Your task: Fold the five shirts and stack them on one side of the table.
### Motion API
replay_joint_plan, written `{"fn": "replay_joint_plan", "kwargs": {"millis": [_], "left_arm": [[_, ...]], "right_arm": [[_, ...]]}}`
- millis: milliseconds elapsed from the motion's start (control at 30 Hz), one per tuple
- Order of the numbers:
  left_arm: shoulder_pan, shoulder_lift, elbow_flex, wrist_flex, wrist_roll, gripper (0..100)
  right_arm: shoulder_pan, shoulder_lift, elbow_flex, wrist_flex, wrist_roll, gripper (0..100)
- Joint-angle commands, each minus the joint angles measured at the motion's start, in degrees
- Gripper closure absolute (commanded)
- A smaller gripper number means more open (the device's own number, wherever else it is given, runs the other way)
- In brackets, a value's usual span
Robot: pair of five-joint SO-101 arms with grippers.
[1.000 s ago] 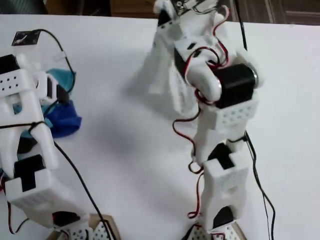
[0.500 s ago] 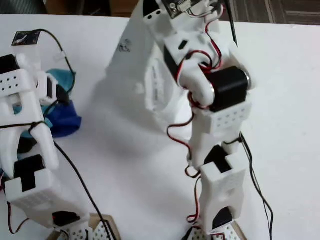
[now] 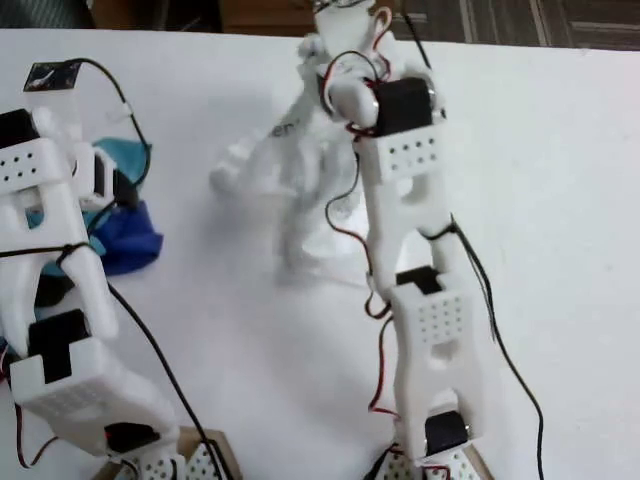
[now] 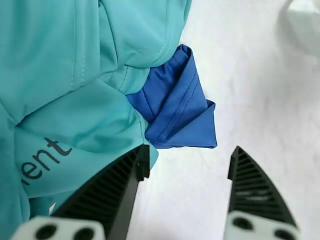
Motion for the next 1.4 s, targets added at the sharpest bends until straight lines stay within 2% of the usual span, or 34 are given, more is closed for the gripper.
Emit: {"fn": "replay_joint_plan", "kwargs": {"millis": [0, 167, 333, 400, 667, 1133, 1367], "left_arm": [[-0.2, -0.5, -0.1, -0.2, -0.1, 73], [-0.2, -0.5, -0.1, -0.2, -0.1, 73], [-0.2, -0.5, -0.1, -0.2, -0.1, 73], [-0.2, -0.5, -0.1, -0.2, -0.1, 73], [-0.2, -0.5, -0.1, -0.7, -0.1, 73], [-0.2, -0.5, -0.1, -0.8, -0.1, 73], [-0.4, -0.4, -0.1, -1.6, -0.1, 73]], "right_arm": [[0.8, 1.9, -0.5, 1.5, 0.3, 97.8], [2.4, 5.7, -0.5, 4.0, 0.4, 97.2], [6.9, 5.9, -0.5, 4.8, 0.4, 83.5], [8.3, 5.5, -0.5, 6.1, 0.4, 81.3], [9.4, 0.6, -0.4, 13.8, 0.5, 81.7], [8.7, -8.2, 0.5, 14.1, 0.4, 81.6], [3.2, -12.0, 17.2, 14.1, 0.7, 81.5]]}}
